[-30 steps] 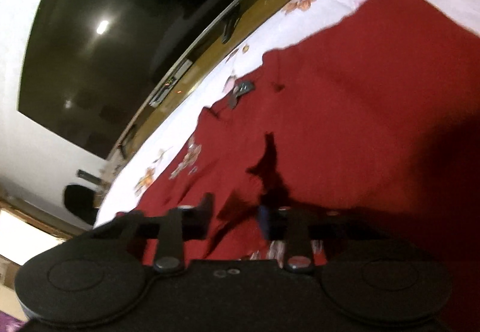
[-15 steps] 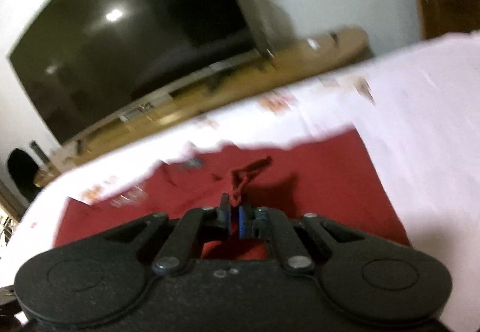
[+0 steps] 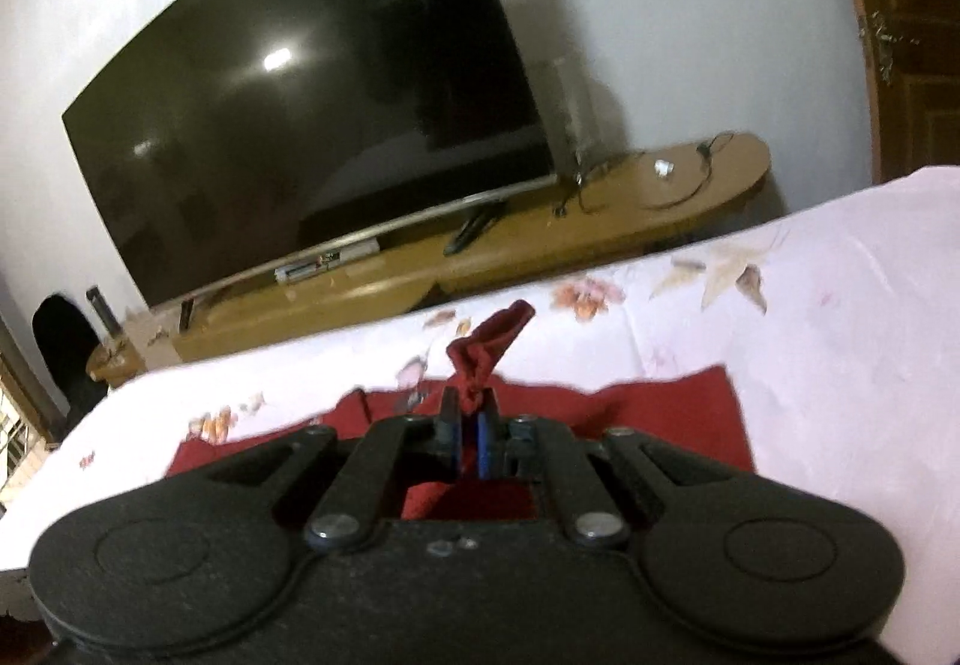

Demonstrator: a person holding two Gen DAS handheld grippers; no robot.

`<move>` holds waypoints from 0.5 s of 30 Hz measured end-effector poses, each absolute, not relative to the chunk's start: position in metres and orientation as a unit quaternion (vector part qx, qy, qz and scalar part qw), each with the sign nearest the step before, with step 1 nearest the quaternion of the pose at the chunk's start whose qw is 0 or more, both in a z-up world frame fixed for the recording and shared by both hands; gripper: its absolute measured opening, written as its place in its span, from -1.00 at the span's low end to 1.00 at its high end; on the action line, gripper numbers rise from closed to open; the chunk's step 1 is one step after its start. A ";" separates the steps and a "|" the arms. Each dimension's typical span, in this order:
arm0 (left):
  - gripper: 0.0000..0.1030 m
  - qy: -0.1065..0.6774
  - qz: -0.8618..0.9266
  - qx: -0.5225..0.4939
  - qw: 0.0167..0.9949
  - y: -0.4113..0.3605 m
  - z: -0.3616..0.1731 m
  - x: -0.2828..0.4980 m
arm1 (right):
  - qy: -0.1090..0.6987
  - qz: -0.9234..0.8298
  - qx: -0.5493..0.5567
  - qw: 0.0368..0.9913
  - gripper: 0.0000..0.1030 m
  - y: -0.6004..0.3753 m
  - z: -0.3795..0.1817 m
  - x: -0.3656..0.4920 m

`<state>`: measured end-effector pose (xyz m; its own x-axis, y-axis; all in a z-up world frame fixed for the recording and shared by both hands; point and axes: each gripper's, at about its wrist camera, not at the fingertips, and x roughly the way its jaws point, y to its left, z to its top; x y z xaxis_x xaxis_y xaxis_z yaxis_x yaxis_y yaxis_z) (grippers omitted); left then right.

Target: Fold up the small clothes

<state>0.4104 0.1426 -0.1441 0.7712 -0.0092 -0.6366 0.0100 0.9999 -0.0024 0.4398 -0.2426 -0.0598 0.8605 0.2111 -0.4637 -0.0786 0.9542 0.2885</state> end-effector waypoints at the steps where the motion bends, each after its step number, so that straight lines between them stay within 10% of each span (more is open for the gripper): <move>1: -0.29 0.341 -0.014 -0.003 0.940 0.143 -0.144 0.411 | 0.254 0.074 0.131 0.956 -0.89 -0.244 -0.060 0.441; 6: -0.35 0.352 -0.051 0.000 0.935 0.135 -0.142 0.412 | 0.270 0.067 0.130 0.952 -0.89 -0.251 -0.069 0.449; 8: -0.86 0.350 -0.056 -0.009 0.935 0.136 -0.141 0.411 | 0.269 0.066 0.125 0.953 -0.89 -0.252 -0.069 0.447; 15: -0.89 0.337 -0.045 -0.012 0.940 0.136 -0.144 0.403 | 0.235 0.060 0.139 0.960 -0.89 -0.269 -0.054 0.427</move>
<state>0.4027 0.1358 -0.1439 0.7682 -0.0934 -0.6333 0.0776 0.9956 -0.0526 0.4266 -0.2694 -0.0539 0.8825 0.1797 -0.4346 -0.0493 0.9544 0.2944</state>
